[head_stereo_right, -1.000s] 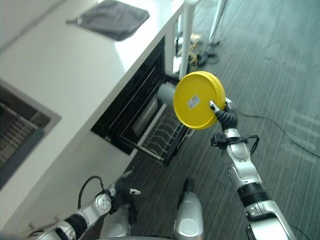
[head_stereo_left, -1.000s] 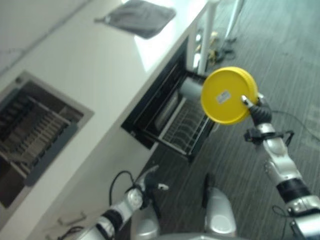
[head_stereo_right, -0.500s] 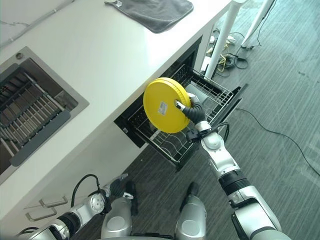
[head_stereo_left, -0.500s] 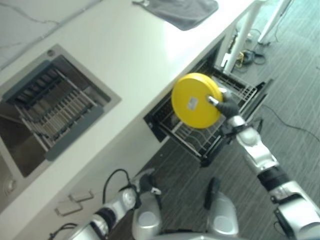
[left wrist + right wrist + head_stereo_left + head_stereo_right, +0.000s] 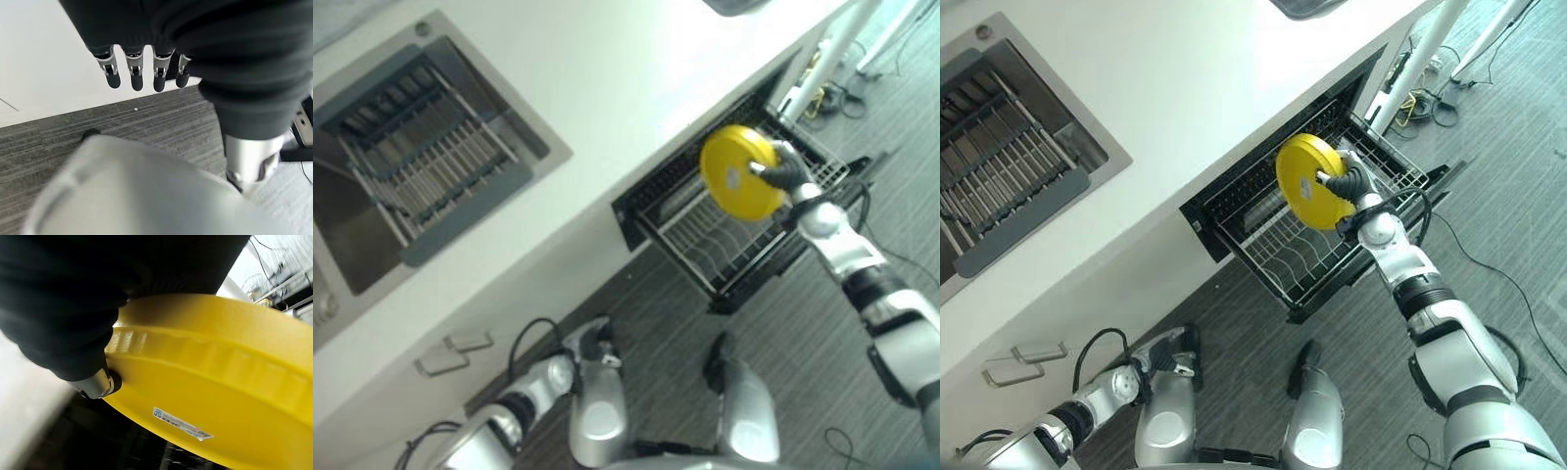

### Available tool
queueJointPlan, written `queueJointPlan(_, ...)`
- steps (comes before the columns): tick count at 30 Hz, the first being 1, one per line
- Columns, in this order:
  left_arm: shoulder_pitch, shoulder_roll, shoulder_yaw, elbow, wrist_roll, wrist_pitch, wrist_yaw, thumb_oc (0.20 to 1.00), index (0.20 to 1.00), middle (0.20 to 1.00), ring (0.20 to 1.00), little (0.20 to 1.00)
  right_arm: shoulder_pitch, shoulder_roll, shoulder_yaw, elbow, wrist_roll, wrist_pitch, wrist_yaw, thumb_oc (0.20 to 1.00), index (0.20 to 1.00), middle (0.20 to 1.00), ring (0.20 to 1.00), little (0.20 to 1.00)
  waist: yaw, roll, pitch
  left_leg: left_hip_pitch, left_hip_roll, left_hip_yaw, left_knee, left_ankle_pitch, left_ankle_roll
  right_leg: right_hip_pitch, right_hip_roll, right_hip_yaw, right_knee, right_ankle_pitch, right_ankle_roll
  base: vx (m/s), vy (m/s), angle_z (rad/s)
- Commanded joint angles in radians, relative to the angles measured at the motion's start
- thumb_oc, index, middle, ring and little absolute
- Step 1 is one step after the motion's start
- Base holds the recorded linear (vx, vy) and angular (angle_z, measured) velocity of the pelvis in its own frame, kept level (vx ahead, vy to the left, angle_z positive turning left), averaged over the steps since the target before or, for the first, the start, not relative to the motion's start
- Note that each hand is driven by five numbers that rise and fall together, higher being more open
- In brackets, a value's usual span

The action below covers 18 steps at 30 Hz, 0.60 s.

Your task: Place the dishes in the dishwasher.

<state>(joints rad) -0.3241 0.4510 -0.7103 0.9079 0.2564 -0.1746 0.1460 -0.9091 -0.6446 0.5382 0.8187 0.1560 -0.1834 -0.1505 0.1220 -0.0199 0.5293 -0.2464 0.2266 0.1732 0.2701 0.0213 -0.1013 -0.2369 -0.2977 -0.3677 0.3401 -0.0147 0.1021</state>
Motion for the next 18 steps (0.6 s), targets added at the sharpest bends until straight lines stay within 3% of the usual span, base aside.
queueJointPlan(1,-0.002,0.029,-0.024,-0.059,-0.002,-0.065,0.056,1.0,1.0,1.0,1.0,1.0,-0.117,-0.058,0.025,-0.036,-0.172,-0.069,-0.05,0.2,0.2,0.2,0.2,0.2,0.028,-0.008,-0.012,-0.019,-0.013,-0.041,0.072,-0.016,0.037,0.033,0.022,0.04,0.08,-0.023,0.0,-0.06,-0.016,0.16)
queueJointPlan(4,-0.018,0.053,-0.041,-0.075,-0.007,-0.075,0.108,1.0,1.0,1.0,1.0,1.0,-0.2,-0.083,0.171,0.025,-0.406,-0.055,-0.103,0.2,0.2,0.2,0.2,0.2,0.045,-0.007,-0.009,-0.064,-0.014,-0.055,0.083,-0.015,0.041,-0.009,0.021,0.034,0.106,-0.027,0.0,-0.05,-0.014,0.04)
queueJointPlan(11,-0.051,0.114,-0.081,-0.123,-0.01,-0.106,0.193,1.0,1.0,1.0,1.0,1.0,-0.336,-0.09,0.439,0.118,-0.697,-0.017,-0.213,0.2,0.2,0.2,0.2,0.2,0.086,-0.005,-0.009,-0.152,-0.031,-0.111,0.108,-0.039,0.048,-0.091,0.028,0.044,0.174,-0.067,0.01,0.0,-0.041,0.13)
queueJointPlan(13,-0.074,0.142,-0.11,-0.16,-0.006,-0.088,0.229,1.0,1.0,1.0,1.0,1.0,-0.359,-0.066,0.467,0.172,-0.728,0.005,-0.318,0.2,0.2,0.2,0.2,0.2,0.1,0.004,-0.009,-0.206,-0.042,-0.129,0.121,-0.042,0.06,-0.143,0.027,0.044,0.215,-0.078,0.011,-0.04,-0.059,0.21)
queueJointPlan(18,-0.09,0.157,-0.135,-0.19,0.007,-0.067,0.285,1.0,1.0,1.0,1.0,1.0,-0.377,-0.026,0.458,0.244,-0.826,0.07,-0.463,0.2,0.2,0.2,0.2,0.2,0.115,0.02,-0.009,-0.279,-0.064,-0.167,0.157,-0.053,0.076,-0.219,0.023,0.059,0.279,-0.094,0.011,-0.03,0.0,0.11)
